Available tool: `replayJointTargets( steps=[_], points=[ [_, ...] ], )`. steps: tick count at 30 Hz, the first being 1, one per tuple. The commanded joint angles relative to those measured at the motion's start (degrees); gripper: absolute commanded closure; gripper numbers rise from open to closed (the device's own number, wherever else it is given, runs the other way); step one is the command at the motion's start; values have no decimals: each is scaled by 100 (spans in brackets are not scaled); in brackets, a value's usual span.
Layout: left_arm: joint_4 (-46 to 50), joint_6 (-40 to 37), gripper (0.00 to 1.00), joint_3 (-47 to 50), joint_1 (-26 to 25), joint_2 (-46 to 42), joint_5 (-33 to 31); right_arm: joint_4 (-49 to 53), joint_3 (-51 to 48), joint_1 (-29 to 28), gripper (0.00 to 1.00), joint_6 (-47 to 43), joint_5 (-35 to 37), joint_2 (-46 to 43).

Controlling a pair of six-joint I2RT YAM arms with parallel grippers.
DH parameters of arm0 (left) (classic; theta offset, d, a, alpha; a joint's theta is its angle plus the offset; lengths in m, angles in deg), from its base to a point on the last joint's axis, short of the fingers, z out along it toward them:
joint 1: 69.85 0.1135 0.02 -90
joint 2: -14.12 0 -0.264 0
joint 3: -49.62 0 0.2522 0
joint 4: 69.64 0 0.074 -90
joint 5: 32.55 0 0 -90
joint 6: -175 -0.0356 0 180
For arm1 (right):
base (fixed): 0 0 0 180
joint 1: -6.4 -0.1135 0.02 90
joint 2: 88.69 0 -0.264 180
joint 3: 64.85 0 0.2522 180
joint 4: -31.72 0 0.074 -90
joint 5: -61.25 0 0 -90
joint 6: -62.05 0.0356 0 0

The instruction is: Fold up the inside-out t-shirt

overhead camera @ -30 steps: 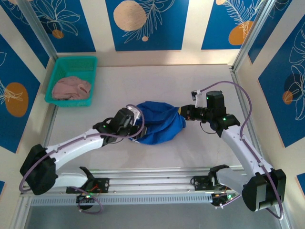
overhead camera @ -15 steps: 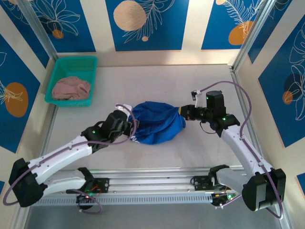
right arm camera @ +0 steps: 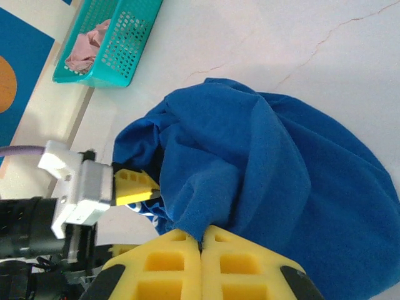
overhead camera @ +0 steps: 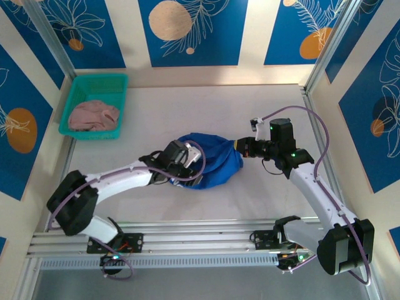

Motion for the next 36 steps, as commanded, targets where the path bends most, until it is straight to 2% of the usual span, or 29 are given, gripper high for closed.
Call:
replayJointTargets(
  steps=[1, 7, 10, 16, 19, 23, 26, 27, 29, 31, 34, 36],
  points=[
    [-25, -237, 31, -236, 86, 157, 405, -8, 141, 5, 100, -100, -2, -72],
    [18, -281, 60, -350, 121, 312, 457, -53, 121, 18, 100, -92, -51, -50],
    [79, -291, 66, -344, 130, 261, 429, -44, 119, 39, 100, -115, -35, -50],
    [191, -325, 87, -300, 156, 13, 440, -70, 175, 109, 100, -122, -28, -28],
    [240, -287, 98, -301, 168, -262, 678, -32, 295, 111, 100, -85, 153, 24],
    [-21, 110, 100, -267, 302, -974, 1545, -88, 701, 112, 100, 178, 644, 271],
    [-620, 948, 100, -343, 561, -1540, 2075, -33, 1296, 92, 100, 269, 1006, 786],
    [-776, 1260, 100, -436, 647, -1647, 2123, 161, 1617, 88, 96, 53, 1285, 1059],
    [-788, 1660, 100, -702, 702, -1691, 2026, 977, 2380, 106, 81, -469, 1920, 1588],
    [-576, 1884, 100, -1001, 710, -1611, 1882, 1524, 2686, -31, 65, -873, 2435, 1639],
    [-449, 2055, 100, -1134, 703, -1562, 1679, 1280, 1911, -579, 48, -946, 2355, 805],
    [-464, 2099, 100, -1124, 703, -1576, 1579, 1194, 1309, -992, 32, -651, 2193, 314]
  ],
)
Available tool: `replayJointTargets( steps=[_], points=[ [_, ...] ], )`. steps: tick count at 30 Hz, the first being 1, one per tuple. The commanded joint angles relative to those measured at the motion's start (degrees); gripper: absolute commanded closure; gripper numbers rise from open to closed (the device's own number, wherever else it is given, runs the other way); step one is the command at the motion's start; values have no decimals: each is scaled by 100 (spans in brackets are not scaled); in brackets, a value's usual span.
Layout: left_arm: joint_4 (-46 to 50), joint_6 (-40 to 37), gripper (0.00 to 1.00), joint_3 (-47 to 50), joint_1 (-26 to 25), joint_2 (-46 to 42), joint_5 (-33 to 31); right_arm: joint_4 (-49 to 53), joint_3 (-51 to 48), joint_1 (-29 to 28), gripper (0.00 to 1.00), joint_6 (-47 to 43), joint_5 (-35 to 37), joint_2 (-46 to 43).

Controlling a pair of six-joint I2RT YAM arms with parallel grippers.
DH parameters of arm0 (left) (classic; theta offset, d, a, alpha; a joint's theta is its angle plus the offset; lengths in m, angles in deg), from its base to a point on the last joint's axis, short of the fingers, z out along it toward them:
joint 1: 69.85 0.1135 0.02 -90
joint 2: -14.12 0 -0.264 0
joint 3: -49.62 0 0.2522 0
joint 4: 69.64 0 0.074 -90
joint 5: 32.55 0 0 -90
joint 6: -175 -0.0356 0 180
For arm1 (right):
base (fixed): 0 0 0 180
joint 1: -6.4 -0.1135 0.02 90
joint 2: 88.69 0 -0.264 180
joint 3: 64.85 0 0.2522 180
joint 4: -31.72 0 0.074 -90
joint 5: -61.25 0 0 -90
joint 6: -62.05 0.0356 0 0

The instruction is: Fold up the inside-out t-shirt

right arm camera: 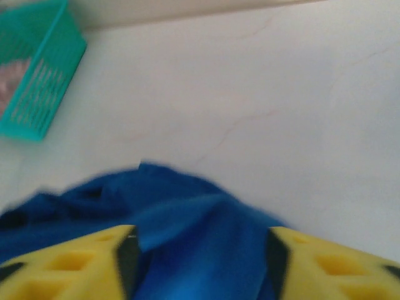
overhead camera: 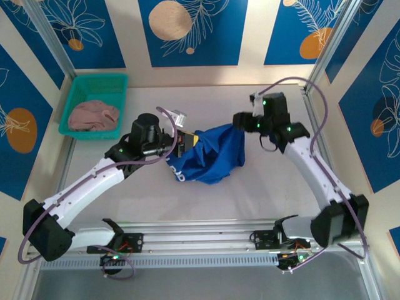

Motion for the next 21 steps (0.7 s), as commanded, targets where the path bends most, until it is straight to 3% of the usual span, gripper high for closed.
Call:
replayJointTargets(
  steps=[1, 6, 10, 11, 14, 17, 21],
  points=[
    [26, 392, 100, -118, 29, 37, -108, 311, -772, -703, 30, 207, 96, -823],
    [33, 433, 100, -171, 30, 55, -86, -867, -2202, -1510, 29, 1365, 55, -931],
    [129, 390, 100, -189, 34, 19, -99, -1887, -2476, -1710, 31, 1635, 77, -329],
    [143, 374, 100, -176, 34, 7, -129, -2016, -2427, -1690, 35, 1624, 88, -158],
    [224, 312, 100, -137, 38, -77, -363, -2092, -2193, -1503, 67, 1406, 130, 35],
    [337, 271, 100, -182, 116, -186, -578, -1512, -2035, -1143, 98, 1060, 235, -499],
    [143, 547, 100, -328, 581, -523, -477, -520, -1697, -450, 100, 414, 121, -1672]
  ],
)
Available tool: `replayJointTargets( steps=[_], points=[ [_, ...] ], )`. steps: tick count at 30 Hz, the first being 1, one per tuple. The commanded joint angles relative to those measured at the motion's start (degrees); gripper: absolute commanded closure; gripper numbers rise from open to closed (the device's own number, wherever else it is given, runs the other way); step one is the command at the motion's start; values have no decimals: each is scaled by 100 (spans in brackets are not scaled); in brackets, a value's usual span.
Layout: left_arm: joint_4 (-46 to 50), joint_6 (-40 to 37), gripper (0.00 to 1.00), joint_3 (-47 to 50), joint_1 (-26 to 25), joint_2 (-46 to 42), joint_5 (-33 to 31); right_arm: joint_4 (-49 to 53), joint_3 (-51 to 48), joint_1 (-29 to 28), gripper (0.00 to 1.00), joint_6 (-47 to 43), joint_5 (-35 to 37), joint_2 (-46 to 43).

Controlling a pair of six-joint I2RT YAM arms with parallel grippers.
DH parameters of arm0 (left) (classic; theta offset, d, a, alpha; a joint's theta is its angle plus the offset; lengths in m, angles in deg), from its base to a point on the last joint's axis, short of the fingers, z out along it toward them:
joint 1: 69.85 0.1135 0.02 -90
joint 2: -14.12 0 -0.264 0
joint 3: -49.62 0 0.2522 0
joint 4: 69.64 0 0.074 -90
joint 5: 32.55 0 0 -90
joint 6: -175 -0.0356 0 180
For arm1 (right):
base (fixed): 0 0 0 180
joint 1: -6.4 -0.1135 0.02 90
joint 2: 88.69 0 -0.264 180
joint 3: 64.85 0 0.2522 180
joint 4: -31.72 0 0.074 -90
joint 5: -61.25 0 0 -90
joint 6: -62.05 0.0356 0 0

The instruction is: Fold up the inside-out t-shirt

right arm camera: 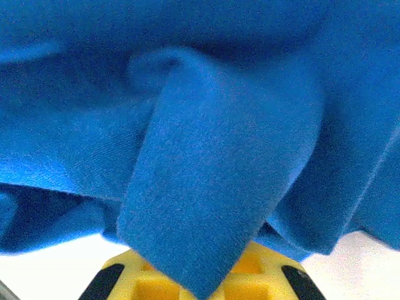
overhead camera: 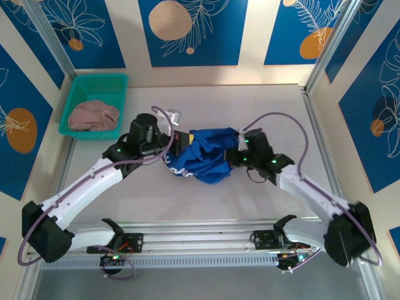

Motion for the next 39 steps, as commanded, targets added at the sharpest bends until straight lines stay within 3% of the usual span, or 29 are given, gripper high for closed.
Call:
replayJointTargets(
  steps=[1, 5, 8, 11, 13, 16, 21, 30, 39],
  points=[
    [-369, 350, 100, -349, 489, -473, 34, 651, 576, 523, 100, -657, -129, -990],
    [-1038, 912, 100, -405, 841, -677, 320, 761, 745, 945, 99, -828, -349, -1395],
    [-1210, 1074, 100, -405, 844, -644, 478, 1121, 520, 994, 88, -584, -4, -1217],
    [-1159, 1016, 100, -424, 843, -544, 731, 1466, 430, 950, 69, -570, 249, -1102],
    [-1024, 878, 100, -441, 844, -491, 864, 1195, 322, 757, 57, -870, 148, -1332],
    [-818, 654, 100, -509, 835, -382, 1102, 588, 215, 224, 50, -1431, -97, -1494],
    [-636, 411, 100, -532, 835, -312, 1270, -164, 417, -694, 41, -2346, 12, -737],
    [-449, 273, 100, -559, 835, -306, 1272, -746, 1017, -1087, 18, -3118, -938, 646],
    [-385, 229, 100, -599, 835, -259, 1243, -854, 666, -1335, 16, -3168, -400, 707]
  ],
)
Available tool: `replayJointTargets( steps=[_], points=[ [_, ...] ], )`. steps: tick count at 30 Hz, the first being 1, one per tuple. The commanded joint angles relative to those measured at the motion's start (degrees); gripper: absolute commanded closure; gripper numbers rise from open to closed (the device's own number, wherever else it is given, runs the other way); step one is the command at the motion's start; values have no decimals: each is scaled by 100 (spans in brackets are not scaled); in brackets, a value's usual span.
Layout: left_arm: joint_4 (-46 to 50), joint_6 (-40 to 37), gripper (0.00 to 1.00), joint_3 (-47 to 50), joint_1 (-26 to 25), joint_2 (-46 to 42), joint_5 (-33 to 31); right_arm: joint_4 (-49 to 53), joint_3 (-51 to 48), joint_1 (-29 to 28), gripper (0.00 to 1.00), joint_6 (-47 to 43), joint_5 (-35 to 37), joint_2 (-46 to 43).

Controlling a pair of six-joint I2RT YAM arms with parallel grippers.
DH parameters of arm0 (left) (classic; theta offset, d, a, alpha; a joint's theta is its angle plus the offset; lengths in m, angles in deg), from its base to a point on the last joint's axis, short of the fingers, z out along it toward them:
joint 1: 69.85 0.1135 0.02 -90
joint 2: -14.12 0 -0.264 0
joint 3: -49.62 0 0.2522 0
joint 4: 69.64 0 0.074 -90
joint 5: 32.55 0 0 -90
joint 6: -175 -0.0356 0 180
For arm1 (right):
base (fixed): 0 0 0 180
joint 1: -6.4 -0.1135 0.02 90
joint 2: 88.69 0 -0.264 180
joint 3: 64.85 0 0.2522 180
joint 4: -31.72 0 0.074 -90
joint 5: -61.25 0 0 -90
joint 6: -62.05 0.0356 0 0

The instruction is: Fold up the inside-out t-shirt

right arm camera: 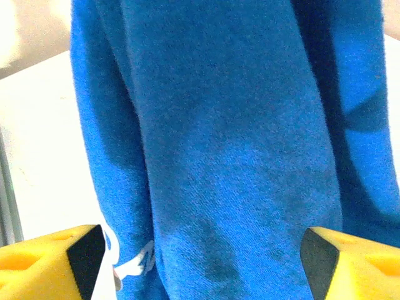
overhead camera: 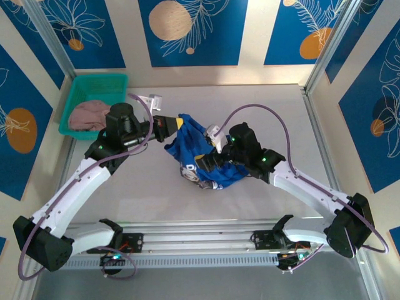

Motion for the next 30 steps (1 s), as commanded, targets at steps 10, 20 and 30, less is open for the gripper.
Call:
replayJointTargets(
  steps=[10, 20, 30],
  points=[
    [-58, -148, 100, -224, 50, 2, 117, -788, 31, 438, 49, -144, 502, 867],
    [1650, -1003, 77, -274, 59, 113, -3740, -217, 719, 1604, 100, 2257, -3395, 23],
    [1702, -1749, 35, 187, -1273, -705, -2285, -688, 875, 1713, 100, 4054, -3884, 490]
  ],
)
